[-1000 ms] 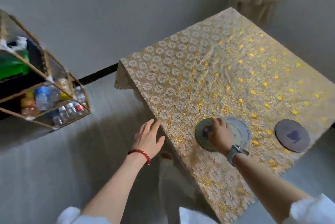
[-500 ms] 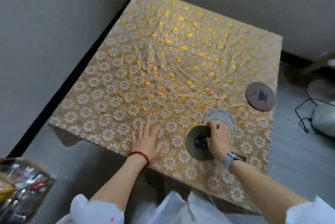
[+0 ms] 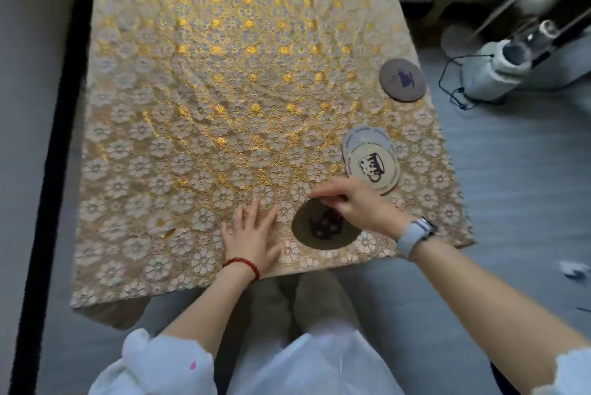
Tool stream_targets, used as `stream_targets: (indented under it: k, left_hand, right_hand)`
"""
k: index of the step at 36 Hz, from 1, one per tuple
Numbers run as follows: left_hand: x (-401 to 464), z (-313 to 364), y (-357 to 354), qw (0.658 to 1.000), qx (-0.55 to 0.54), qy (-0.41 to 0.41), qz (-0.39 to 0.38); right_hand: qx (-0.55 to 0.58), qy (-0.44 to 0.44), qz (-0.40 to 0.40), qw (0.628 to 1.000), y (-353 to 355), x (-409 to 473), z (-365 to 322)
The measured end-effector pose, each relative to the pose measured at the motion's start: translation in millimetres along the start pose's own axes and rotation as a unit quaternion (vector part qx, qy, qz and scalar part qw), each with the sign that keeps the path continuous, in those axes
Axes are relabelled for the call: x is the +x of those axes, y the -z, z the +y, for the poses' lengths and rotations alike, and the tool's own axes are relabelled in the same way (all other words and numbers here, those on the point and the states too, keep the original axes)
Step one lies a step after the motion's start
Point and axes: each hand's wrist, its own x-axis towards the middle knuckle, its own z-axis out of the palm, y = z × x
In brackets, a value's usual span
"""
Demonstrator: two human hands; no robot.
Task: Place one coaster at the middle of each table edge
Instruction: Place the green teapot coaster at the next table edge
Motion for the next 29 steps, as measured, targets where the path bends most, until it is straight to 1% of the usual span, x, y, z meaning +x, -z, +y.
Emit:
stream_targets:
  k: [2, 3, 4, 7, 9, 10, 12, 14, 16, 18, 20, 23, 26, 29]
  left_hand:
    - [-2, -9, 4, 0.999, -0.021, -0.013, 0.035]
    - [-3, -13, 5, 0.998, -0.036, -0.011, 0.053]
    - [-4, -16, 6, 0.996, -0.055, -0.005, 0.07]
    - [-6, -22, 5, 0.985, -0.125, 0.015, 0.119]
    - [-7, -23, 5, 0.981, -0.138, 0.007, 0.138]
    - [-7, -22, 4, 0.982, -0.13, 0.0, 0.139]
    - [-10, -20, 0, 0.986, -0.104, -0.015, 0.127]
    - [-15, -18, -6, 0.992, -0.081, -0.028, 0.096]
    - [-14, -12, -18, 0.997, -0.037, -0.038, 0.046]
    - [-14, -9, -25, 0.999, 0.003, -0.047, 0.009]
    - [-15, -8, -27, 0.998, 0.032, -0.052, 0.002]
    - [-13, -10, -25, 0.997, 0.037, -0.055, 0.025]
    - [-11, -10, -21, 0.997, 0.016, -0.055, 0.047]
    - [-11, -10, -23, 0.998, 0.01, -0.043, 0.052]
  right_hand:
    - [-0.085, -0.006, -0.027, 0.996, -8, 12, -4]
    - [-0.129, -0.016, -0.016, 0.991, -13, 18, -4]
    - [-0.151, -0.031, 0.012, 0.988, -18, 23, -4]
    - [-0.124, -0.08, 0.128, 0.981, -34, 26, 3]
    - [-0.091, -0.114, 0.169, 0.975, -47, 19, 13]
    - [-0.077, -0.138, 0.17, 0.973, -55, 13, 19]
    - [-0.068, -0.198, 0.141, 0.968, -74, -4, 32]
    - [-0.06, -0.248, 0.109, 0.961, -95, -24, 42]
    - [-0.046, -0.27, 0.096, 0.957, -114, -32, 52]
    - [-0.026, -0.282, 0.11, 0.953, -124, -31, 54]
    - [-0.003, -0.299, 0.137, 0.944, -127, -26, 51]
    - [0.026, -0.298, 0.166, 0.94, -120, -16, 51]
    - [0.049, -0.262, 0.183, 0.946, -111, -11, 53]
    - [0.045, -0.24, 0.186, 0.952, -109, -9, 57]
